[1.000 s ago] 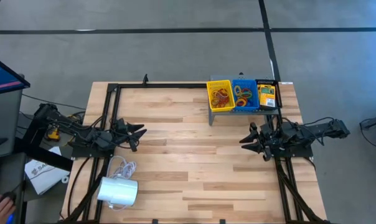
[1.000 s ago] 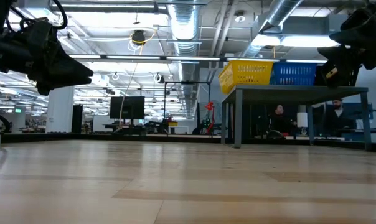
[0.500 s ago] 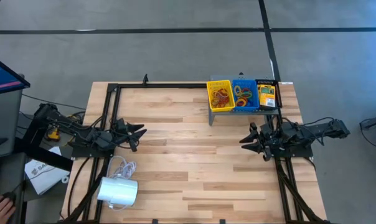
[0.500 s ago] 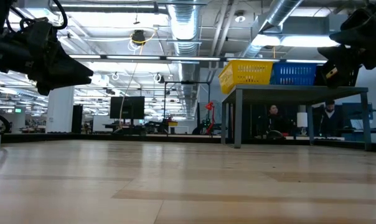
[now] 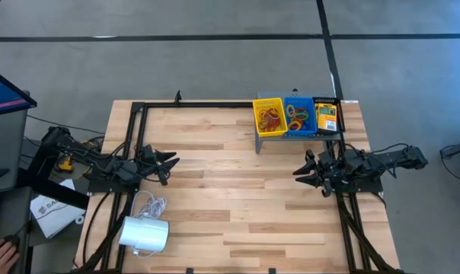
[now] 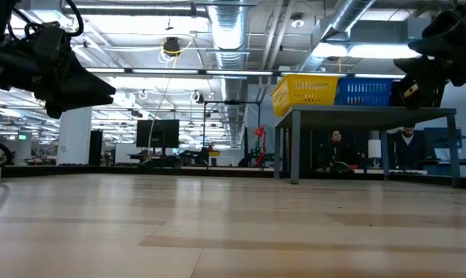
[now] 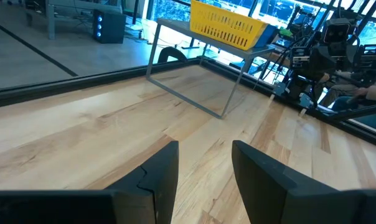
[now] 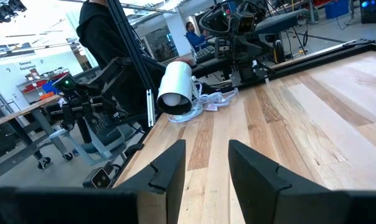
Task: Pick & Place Office Desk Supplies
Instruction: Return to Home Position
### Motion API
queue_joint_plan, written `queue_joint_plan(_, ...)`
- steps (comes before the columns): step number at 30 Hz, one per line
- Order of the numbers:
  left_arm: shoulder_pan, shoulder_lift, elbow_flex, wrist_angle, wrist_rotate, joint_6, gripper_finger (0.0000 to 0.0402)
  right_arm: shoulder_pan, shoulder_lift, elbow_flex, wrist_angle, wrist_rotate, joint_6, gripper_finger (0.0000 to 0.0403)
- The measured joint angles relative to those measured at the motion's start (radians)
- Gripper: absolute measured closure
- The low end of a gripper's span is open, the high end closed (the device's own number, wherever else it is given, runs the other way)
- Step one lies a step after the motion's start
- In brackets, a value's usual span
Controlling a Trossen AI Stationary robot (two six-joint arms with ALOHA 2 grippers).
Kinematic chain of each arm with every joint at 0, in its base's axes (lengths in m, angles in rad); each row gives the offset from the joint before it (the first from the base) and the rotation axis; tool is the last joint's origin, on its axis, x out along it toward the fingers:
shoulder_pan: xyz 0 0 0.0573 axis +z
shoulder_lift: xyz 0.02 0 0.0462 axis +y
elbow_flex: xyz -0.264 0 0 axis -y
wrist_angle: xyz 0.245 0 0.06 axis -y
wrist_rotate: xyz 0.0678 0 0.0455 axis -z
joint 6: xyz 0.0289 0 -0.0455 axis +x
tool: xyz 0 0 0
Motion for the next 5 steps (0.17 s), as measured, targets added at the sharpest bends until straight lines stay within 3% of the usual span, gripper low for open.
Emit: queue_joint_plan(5,0.000,0.000,0.000,0.000,0.000,0.000,0.0257,0.000,0.000,0.000,0.000,0.000,0.000,0.0284)
